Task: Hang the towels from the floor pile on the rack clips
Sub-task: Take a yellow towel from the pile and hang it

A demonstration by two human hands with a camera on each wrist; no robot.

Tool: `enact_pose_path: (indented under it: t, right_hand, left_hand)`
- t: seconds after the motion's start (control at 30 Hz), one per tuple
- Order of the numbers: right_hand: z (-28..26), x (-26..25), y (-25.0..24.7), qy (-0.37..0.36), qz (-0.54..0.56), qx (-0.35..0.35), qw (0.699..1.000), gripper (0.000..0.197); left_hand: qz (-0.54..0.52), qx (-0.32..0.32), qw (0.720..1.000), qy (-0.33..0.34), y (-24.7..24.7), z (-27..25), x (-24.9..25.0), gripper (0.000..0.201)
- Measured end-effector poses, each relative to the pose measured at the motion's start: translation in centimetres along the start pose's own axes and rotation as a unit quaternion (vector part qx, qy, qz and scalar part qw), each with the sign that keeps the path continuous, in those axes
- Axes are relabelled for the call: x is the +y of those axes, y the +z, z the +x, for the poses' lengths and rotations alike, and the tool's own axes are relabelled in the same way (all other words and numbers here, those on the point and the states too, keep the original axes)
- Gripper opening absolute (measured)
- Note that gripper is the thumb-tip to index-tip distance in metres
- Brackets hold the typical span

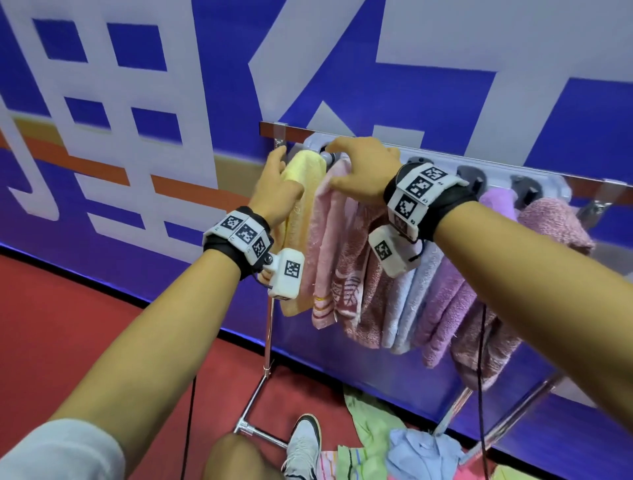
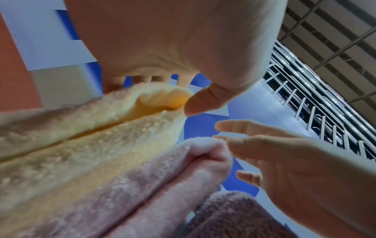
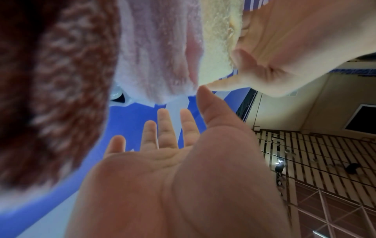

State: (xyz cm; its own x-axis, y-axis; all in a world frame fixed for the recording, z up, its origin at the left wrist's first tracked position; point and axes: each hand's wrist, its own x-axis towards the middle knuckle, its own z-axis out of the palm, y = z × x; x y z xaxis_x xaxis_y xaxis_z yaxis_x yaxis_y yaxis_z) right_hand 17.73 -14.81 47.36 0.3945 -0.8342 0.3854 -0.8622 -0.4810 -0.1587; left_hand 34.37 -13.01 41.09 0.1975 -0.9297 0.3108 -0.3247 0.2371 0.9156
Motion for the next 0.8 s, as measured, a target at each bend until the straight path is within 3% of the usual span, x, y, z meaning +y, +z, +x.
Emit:
enact_pose_path:
  t: [0.27, 0.47, 0.57, 0.8]
  right_hand:
    - [-5.3, 2.1, -3.4, 0.035, -0.055, -0.002, 0.998, 0.051]
    - [-10.1, 4.5, -5.5, 0.052, -0.119, -0.016, 0.991, 0.062]
    - [-12.6, 6.2, -6.3, 0.062, -0.136, -0.027, 0.988, 0.063]
    - [-19.1, 10.9, -8.0, 0.092, -0.162, -0.024, 0.982, 0.069]
  left_hand:
    - [-0.020, 0.078, 0.993, 0.089, 0.6, -2.1, 4.6, 0.053]
    - [0.068, -0.029, 0.986, 0.149, 6.3, -6.1, 7.0, 0.054]
    - [0.098, -0.092, 0.977, 0.166, 9.3, -8.1, 8.1, 0.065]
    - [0.163, -0.140, 0.947, 0.237, 15.5, -11.8, 8.5, 0.065]
